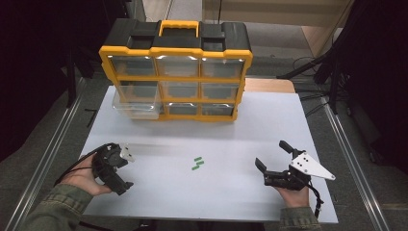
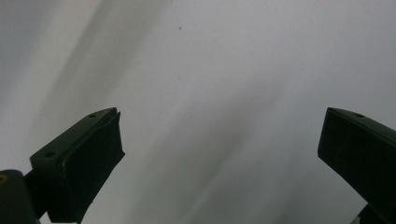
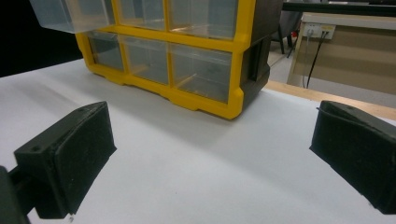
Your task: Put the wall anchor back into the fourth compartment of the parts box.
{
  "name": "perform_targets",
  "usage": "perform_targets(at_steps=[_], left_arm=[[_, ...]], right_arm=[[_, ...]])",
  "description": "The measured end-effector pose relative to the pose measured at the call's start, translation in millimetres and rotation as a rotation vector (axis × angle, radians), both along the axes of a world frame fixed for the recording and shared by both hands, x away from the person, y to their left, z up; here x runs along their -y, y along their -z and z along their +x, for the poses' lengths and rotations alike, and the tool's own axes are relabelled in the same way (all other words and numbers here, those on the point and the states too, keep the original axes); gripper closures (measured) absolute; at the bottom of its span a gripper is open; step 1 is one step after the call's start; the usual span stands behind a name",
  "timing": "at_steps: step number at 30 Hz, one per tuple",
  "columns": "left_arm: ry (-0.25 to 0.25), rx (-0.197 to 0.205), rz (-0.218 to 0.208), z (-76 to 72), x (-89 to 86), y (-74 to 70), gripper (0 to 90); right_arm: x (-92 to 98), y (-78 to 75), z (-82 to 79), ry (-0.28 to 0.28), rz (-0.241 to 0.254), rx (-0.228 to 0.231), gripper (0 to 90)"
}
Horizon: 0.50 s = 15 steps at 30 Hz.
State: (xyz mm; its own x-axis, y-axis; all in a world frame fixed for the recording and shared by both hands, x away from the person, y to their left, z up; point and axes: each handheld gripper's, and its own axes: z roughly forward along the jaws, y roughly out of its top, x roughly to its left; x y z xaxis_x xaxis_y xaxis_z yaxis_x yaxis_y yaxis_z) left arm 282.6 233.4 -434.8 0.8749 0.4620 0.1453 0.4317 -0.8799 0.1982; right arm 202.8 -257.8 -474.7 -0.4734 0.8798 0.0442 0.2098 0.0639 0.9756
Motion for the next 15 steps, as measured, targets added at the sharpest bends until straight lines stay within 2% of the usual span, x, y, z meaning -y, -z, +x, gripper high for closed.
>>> perform_targets(at_steps=[6, 7, 9, 14, 15], left_arm=[[0.035, -0.009, 0.011, 9.4, 31.2, 2.1, 0.0], [0.035, -0.009, 0.011, 9.4, 31.2, 2.1, 0.0], [0.060, -0.012, 0.012, 14.0, 50.1, 1.3, 0.0], [0.089, -0.006, 0.011, 19.1, 76.4, 3.7, 0.0], [0.089, -0.006, 0.011, 19.1, 76.4, 3.7, 0.0]], right_arm=[[-0.4, 0.4, 0.4, 0.001, -0.003, -0.003, 0.0], [-0.4, 0.4, 0.4, 0.001, -0.003, -0.003, 0.0], [-0.3, 0.5, 0.4, 0.001, -0.005, -0.003, 0.0], [1.3, 0.2, 0.2, 0.006, 0.006, -0.004, 0.0], [1.3, 0.2, 0.2, 0.006, 0.006, -0.004, 0.0]])
